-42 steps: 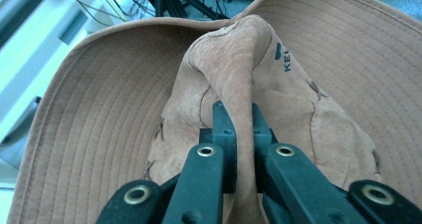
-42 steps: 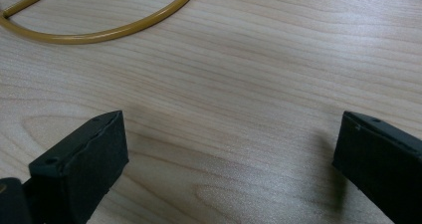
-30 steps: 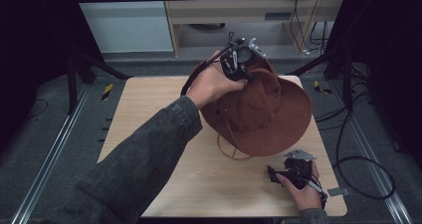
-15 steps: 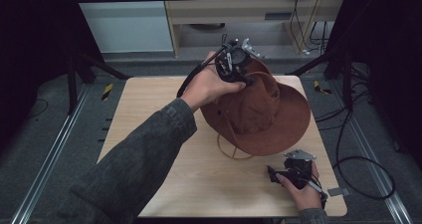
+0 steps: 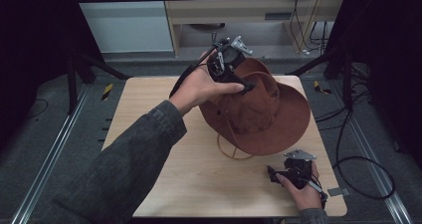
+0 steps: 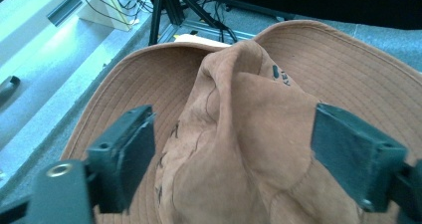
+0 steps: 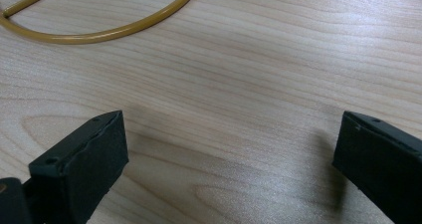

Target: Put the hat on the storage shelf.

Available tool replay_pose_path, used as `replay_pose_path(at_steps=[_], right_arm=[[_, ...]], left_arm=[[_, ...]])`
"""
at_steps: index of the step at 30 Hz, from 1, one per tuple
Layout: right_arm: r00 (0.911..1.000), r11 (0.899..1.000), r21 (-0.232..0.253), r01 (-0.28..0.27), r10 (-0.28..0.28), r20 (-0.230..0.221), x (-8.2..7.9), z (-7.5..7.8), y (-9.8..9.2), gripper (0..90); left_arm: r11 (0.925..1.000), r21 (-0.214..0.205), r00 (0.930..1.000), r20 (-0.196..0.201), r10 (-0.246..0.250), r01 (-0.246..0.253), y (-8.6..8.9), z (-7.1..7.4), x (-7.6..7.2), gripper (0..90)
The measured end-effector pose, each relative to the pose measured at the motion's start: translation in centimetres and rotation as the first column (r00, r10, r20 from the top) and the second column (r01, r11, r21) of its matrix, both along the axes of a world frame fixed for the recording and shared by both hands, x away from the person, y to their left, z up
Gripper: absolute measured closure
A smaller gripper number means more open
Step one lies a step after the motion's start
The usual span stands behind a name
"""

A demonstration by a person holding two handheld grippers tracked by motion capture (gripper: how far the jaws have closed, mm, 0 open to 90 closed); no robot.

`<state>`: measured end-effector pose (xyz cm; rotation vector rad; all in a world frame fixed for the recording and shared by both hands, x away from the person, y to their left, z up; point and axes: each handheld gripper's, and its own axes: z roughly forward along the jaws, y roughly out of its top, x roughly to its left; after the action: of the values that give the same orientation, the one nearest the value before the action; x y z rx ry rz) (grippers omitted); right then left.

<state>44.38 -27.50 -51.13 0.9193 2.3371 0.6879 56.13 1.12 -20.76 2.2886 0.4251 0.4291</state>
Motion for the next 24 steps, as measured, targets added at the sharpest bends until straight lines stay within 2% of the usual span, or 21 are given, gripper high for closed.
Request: replay_pose_path(at_steps=[2, 8, 11, 18, 24], right_arm=[[1.0000, 1.000, -0.001, 0.000, 0.000, 0.000, 0.0, 0.0, 0.0, 0.7], [1.0000, 1.000, 0.000, 0.000, 0.000, 0.000, 0.0, 0.0, 0.0, 0.7], [1.0000, 1.000, 0.001, 0.000, 0.000, 0.000, 0.0, 0.0, 0.0, 0.8], [1.0000, 1.000, 0.000, 0.000, 0.000, 0.000, 0.0, 0.0, 0.0, 0.8], [1.0000, 1.000, -0.001, 0.001, -0.001, 0.000, 0.0, 0.0, 0.0, 0.7]], left_arm=[[1.0000, -0.004, 1.0000, -0.005, -0.004, 0.004, 0.4, 0.1, -0.2, 13.8], [0.9991, -0.042, 0.9992, 0.038, 0.011, -0.010, 3.3, 0.9, -1.7, 11.1], [0.9971, -0.073, 0.9983, 0.053, 0.026, -0.022, 5.4, 1.2, -2.6, 10.8], [0.9916, -0.107, 0.9931, 0.084, 0.082, -0.073, 10.7, 2.0, -4.6, 9.7], [0.9867, -0.109, 0.9884, 0.079, 0.130, -0.121, 15.0, 1.0, -5.6, 9.5]])
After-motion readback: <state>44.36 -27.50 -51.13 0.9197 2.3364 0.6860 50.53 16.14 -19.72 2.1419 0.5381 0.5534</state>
